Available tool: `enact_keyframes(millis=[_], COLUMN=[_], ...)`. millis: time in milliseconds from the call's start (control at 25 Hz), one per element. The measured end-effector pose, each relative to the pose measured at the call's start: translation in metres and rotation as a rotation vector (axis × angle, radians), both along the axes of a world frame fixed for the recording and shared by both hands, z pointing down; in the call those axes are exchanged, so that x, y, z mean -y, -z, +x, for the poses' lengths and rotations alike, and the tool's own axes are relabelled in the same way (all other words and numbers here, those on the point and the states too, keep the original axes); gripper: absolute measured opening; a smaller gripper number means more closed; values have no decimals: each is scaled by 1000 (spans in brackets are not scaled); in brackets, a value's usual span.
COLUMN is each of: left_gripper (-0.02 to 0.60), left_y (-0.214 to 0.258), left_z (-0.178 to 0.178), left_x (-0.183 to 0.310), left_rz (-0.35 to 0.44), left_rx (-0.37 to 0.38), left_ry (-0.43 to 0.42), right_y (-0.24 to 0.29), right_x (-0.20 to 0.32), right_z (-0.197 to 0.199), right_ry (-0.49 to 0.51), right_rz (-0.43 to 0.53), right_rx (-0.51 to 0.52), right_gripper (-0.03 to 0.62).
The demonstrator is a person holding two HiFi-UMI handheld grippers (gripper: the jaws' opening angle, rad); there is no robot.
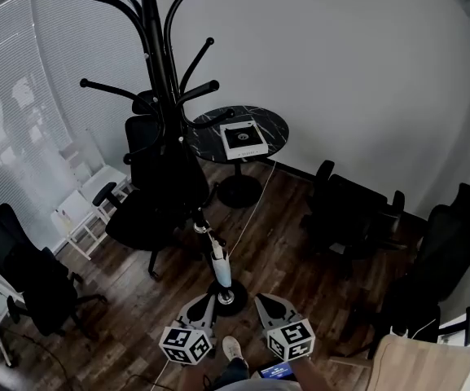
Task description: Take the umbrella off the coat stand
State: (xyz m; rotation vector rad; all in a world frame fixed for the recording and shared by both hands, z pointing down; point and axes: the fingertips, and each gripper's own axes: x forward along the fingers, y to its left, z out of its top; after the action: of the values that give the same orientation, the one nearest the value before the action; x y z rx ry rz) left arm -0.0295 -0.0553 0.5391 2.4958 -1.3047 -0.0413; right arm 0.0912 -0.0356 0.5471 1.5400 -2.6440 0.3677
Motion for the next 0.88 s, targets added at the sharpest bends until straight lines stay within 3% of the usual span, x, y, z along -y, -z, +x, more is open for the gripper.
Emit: enact_keyframes(millis=[240,880], left_gripper=[20,20], left_y=[-4,-22], left_z=[-17,-47], left_x=[35,151], left_rz=[-8,-40], left_rx=[-10,-58], left_ry=[23,53], right_y=[-7,-22], right_x=[39,147], right_z=[0,-43], right_ry=[-47,53], right_rz=[-35,-80], right_rx=[-26,-46], right_gripper=[12,12])
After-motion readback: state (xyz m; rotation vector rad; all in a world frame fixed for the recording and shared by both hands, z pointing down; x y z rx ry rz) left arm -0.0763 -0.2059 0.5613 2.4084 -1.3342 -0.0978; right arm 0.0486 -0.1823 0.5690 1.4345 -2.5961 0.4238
